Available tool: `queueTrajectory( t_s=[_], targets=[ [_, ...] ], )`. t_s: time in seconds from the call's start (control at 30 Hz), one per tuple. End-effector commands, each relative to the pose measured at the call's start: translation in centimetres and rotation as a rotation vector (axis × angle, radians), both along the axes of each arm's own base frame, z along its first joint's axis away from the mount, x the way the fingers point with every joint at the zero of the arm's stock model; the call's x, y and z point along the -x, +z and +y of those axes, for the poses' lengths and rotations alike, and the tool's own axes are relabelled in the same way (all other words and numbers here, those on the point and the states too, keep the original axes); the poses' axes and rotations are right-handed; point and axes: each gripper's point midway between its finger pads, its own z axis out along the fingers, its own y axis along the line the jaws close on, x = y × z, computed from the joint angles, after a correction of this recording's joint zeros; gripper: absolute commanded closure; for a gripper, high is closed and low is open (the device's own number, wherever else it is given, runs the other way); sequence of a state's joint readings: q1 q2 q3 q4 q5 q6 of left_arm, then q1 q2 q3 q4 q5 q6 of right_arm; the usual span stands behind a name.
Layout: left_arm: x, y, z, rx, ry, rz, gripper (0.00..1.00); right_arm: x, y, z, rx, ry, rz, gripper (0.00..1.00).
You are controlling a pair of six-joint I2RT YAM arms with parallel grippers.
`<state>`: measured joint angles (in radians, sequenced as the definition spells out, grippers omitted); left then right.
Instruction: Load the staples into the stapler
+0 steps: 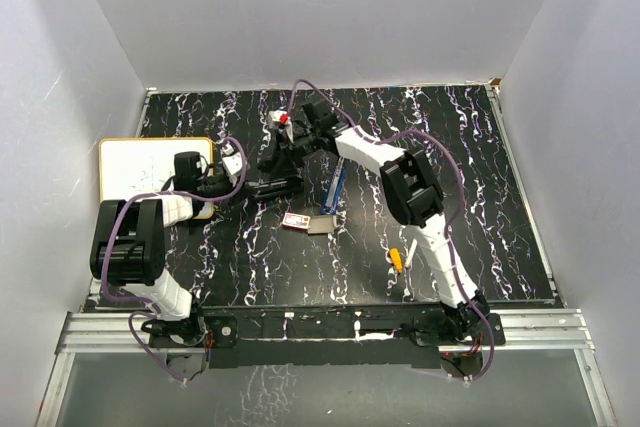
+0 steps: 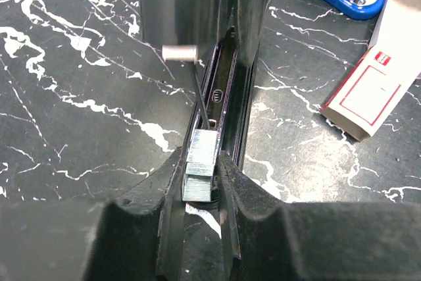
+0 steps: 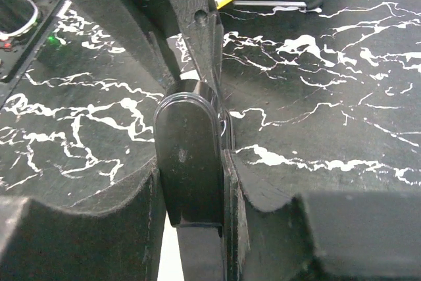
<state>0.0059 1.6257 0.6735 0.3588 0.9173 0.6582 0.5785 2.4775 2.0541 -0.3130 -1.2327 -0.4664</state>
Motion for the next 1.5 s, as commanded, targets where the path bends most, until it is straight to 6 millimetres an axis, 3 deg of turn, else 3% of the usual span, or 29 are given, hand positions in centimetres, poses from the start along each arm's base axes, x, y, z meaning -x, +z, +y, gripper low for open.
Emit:
queueTrajectory(
  t_s=[0.0, 0.2, 0.47, 0.67, 0.87, 1.0, 1.27, 1.47],
  targets=[
    [0.1, 0.7, 0.5, -0.034, -0.013, -0.031, 1.0, -4.6, 6.5, -5.9, -0.078, -0.122, -0.092, 0.86],
    [-0.8, 0.7, 1.0, -0.058, 0.016, -0.041, 1.0, -5.6, 6.4, -10.5, -0.07, -0.186, -0.101, 0.86],
    [-1.8, 0.7, 1.9, -0.085, 0.088, -0.05, 1.0, -4.7, 3.4, -15.0, -0.014, -0.251, -0.136, 0.86],
    [-2.3, 1.1, 2.1, -0.094, 0.099, -0.068, 1.0, -3.0, 1.4, -16.0, 0.022, -0.258, -0.163, 0.87],
    [-2.6, 0.9, 2.5, -0.106, 0.129, -0.063, 1.0, -2.9, -0.4, -17.0, 0.052, -0.285, -0.178, 0.86],
    [-3.0, 1.0, 3.2, -0.117, 0.182, -0.063, 1.0, -4.0, -1.3, -17.3, 0.083, -0.324, -0.182, 0.78],
    [-2.5, 0.7, 3.7, -0.129, 0.225, -0.053, 1.0, -6.8, -1.1, -16.4, 0.092, -0.379, -0.119, 0.57],
    [-2.2, 1.2, 3.0, -0.116, 0.167, -0.049, 1.0, -6.8, -1.3, -16.7, 0.107, -0.375, -0.15, 0.49]
  ],
)
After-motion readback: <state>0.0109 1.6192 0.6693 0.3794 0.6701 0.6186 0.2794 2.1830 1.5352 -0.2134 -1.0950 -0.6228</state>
